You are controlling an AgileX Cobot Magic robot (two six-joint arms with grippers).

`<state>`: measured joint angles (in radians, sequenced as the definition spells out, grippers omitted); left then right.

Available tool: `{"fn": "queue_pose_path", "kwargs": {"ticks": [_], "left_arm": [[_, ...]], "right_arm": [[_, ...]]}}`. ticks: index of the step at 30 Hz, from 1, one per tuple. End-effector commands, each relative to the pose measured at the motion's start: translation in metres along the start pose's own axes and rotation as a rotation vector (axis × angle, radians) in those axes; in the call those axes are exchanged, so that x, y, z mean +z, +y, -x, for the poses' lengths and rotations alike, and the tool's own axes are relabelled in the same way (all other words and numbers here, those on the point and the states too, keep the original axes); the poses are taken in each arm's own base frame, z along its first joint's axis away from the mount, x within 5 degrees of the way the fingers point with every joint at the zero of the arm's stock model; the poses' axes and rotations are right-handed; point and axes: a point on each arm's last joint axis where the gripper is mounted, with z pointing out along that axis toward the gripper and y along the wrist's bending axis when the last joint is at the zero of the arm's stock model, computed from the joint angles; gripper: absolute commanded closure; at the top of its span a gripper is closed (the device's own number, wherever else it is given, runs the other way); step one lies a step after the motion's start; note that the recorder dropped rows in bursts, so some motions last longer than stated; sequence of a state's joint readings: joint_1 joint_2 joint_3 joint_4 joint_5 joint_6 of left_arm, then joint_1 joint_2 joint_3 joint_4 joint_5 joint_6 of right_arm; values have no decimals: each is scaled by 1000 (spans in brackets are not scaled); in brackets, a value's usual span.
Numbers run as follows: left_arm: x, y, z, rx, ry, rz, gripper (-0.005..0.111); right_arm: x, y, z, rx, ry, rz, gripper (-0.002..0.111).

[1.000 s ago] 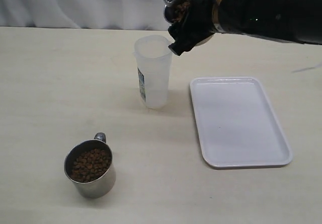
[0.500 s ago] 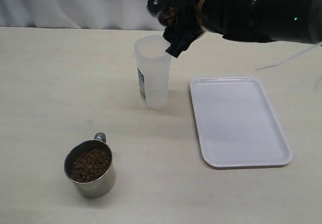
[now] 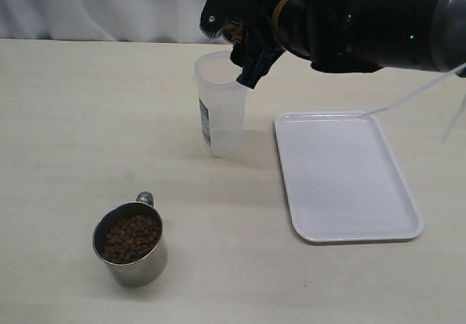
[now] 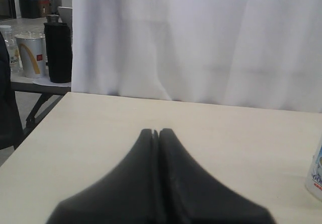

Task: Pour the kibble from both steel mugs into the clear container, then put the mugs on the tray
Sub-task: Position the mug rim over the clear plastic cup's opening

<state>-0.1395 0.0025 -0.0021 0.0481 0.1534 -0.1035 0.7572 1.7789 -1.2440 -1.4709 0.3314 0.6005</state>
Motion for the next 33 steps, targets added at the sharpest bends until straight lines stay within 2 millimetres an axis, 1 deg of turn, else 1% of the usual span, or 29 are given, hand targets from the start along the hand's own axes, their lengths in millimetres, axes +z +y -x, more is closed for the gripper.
{"fn": "queue_pose_path", "kwargs": {"ticks": [1,8,13,20,33], "left_arm": [[0,0,0,-6,-10,-2,107],[0,0,0,-6,-10,-2,107],[0,0,0,-6,-10,-2,107],[0,0,1,-6,-14,-2,107],[0,0,1,-6,-14,-2,107]], "right_arm": [[-2,-5,2,-70,-11,-22,104],[-2,-4,5,-149,-31,-17,104],[6,3,2,-202,-21,-10,104],[6,2,3,-267,-30,-29,104],[6,0,5,-337,-44,-51,104]]}}
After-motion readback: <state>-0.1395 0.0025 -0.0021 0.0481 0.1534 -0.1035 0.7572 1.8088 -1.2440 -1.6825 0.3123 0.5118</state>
